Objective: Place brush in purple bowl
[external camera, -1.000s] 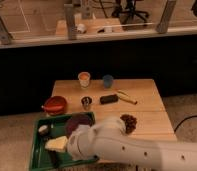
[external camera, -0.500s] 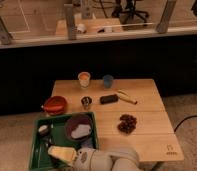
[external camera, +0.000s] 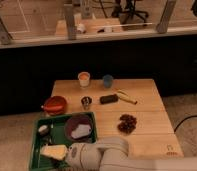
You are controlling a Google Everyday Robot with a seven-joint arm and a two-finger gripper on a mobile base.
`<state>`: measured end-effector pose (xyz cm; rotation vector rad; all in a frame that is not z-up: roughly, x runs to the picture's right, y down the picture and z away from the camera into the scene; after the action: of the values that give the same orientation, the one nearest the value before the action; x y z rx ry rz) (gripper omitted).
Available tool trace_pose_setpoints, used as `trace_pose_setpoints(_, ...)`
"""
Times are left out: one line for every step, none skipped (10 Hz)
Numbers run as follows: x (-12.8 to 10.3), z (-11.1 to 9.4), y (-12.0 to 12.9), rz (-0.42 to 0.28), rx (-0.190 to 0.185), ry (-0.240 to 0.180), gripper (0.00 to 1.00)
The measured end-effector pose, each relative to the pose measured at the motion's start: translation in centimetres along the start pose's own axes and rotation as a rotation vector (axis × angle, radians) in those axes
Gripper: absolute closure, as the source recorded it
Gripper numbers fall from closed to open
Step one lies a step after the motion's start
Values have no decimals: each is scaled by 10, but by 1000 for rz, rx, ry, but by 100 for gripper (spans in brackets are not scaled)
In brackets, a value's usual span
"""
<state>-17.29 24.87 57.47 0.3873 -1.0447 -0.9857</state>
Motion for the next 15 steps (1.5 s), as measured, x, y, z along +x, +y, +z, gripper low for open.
trace_pose_setpoints(5, 8, 3, -6, -22, -14, 20)
trace_pose_setpoints(9, 14, 8, -4, -32, -25, 20)
trace_pose_setpoints(12, 21, 20, 4, -36, -35, 20)
trace_pose_setpoints(13, 30, 34, 9, -41, -47, 20)
trace_pose_setpoints(14, 37, 44, 12, -43, -56, 20)
trace_pose_setpoints(16, 42, 54, 13, -43, -61, 20)
trace_pose_setpoints(17, 43, 58, 12, -42, -63, 20)
trace_pose_setpoints(18, 44, 59, 10, -34, -63, 20)
trace_pose_setpoints(17, 44, 62, 11, -26, -62, 20)
trace_pose_setpoints(17, 46, 63, 13, -16, -62, 20)
trace_pose_setpoints(17, 48, 64, 14, -10, -63, 20)
trace_pose_setpoints(17, 49, 64, 14, -5, -62, 20)
trace_pose_setpoints(17, 52, 63, 9, 1, -64, 20)
trace_pose_setpoints(17, 56, 62, 7, 6, -69, 20)
trace_pose_setpoints(17, 58, 62, 6, 6, -73, 20)
